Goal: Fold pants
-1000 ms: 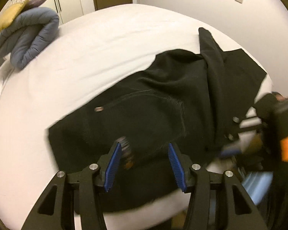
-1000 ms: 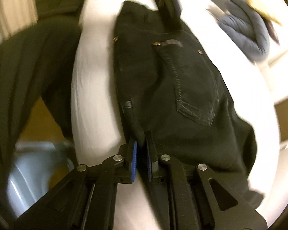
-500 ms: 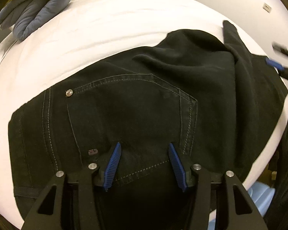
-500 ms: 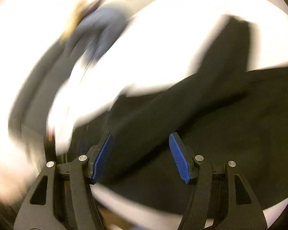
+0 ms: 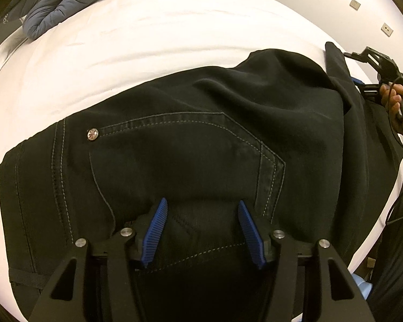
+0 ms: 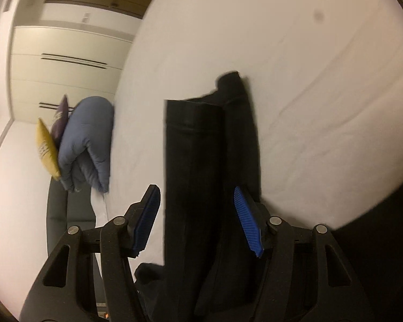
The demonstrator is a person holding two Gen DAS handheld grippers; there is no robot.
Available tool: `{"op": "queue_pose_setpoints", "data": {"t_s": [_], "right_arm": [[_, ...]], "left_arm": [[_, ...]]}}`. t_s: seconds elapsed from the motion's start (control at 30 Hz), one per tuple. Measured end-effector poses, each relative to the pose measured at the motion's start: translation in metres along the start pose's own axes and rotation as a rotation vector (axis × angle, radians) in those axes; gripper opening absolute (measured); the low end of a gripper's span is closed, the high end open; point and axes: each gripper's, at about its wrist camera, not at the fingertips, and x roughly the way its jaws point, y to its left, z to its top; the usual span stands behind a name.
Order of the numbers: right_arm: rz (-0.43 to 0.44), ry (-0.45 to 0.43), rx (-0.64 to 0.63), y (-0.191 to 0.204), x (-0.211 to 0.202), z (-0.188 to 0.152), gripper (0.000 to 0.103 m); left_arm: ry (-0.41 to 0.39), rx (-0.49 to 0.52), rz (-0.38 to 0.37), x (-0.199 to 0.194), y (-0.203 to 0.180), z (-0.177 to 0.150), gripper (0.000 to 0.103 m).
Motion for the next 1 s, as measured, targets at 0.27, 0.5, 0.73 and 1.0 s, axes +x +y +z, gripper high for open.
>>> {"op": "queue_pose_setpoints", "data": {"t_s": [0.27, 0.5, 0.73, 1.0], "right_arm": [[0.034, 0.007, -0.02, 0.008, 0.036, 0.025, 0.004], [0.093, -0.123, -0.123, 0.064, -0.033, 0.002, 0.003], [0.176, -0.3, -0.124, 0.08, -0.151, -0.033, 0.003], [0.049, -0.325, 0.195, -0.048, -0.176, -0.113, 0.002]], "left_arm": [[0.001, -0.003, 0.01, -0.001, -0.001, -0.001, 0.06], [0.007, -0.004, 0.013, -0.003, -0.004, 0.001, 0.06], [0.015, -0.012, 0.008, -0.003, -0.005, 0.009, 0.06], [0.043, -0.002, 0.017, -0.003, -0.009, 0.019, 0.06]]}}
